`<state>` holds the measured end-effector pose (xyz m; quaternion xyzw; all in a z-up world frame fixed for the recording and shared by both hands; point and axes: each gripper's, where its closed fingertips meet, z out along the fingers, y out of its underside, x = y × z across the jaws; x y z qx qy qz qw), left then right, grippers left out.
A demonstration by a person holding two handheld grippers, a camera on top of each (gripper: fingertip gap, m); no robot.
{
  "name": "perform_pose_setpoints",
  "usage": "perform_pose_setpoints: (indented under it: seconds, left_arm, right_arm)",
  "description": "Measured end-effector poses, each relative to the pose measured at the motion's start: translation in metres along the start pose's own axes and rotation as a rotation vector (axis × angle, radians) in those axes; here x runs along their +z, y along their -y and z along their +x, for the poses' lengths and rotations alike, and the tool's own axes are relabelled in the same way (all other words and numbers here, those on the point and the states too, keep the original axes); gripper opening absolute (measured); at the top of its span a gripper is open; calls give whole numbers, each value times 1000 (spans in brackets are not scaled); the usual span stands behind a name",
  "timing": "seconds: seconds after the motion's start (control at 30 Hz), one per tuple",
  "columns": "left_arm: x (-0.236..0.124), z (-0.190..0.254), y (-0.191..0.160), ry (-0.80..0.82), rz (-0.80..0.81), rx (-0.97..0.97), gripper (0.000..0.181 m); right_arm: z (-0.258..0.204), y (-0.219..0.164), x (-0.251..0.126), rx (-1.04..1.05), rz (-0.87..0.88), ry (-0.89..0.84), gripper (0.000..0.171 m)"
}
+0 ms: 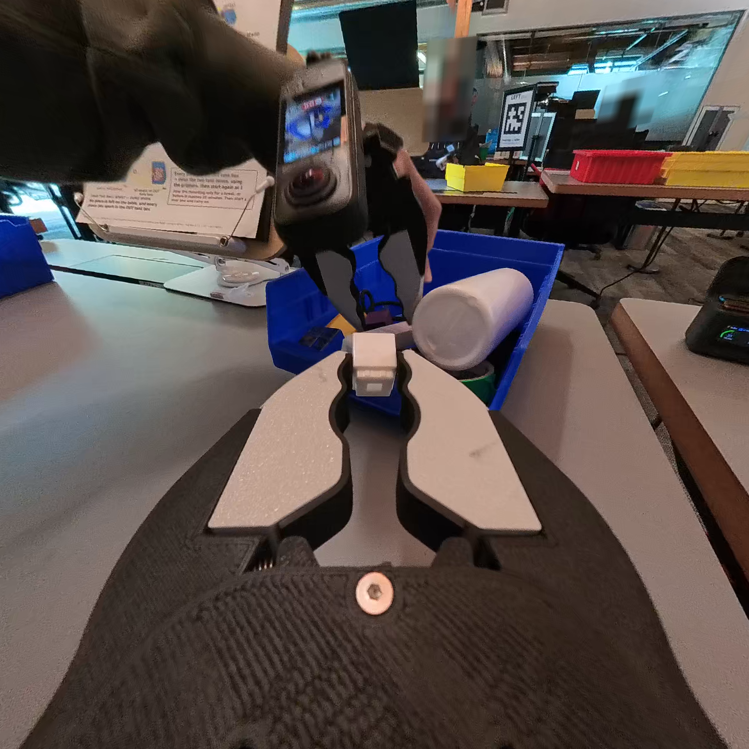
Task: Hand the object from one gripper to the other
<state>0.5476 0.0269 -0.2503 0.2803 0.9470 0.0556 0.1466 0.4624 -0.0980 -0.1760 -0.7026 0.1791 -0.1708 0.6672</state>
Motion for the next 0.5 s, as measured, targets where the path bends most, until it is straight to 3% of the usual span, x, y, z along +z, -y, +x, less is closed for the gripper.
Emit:
perform_pose_setpoints:
  seconds: [0.03,0.23,0.5]
  left_arm:
    - [6,0,1,0,-7,30,41]
    - [13,-1,1,4,-44,75,29]
    - [-82,-13,16,106,-2,-345,23]
  right_arm:
    - [1,1,-1,9,6,1,20]
    - [6,-2,-2,26,10,-13,20]
    - [-6,21,-5,-105,110,-13,20]
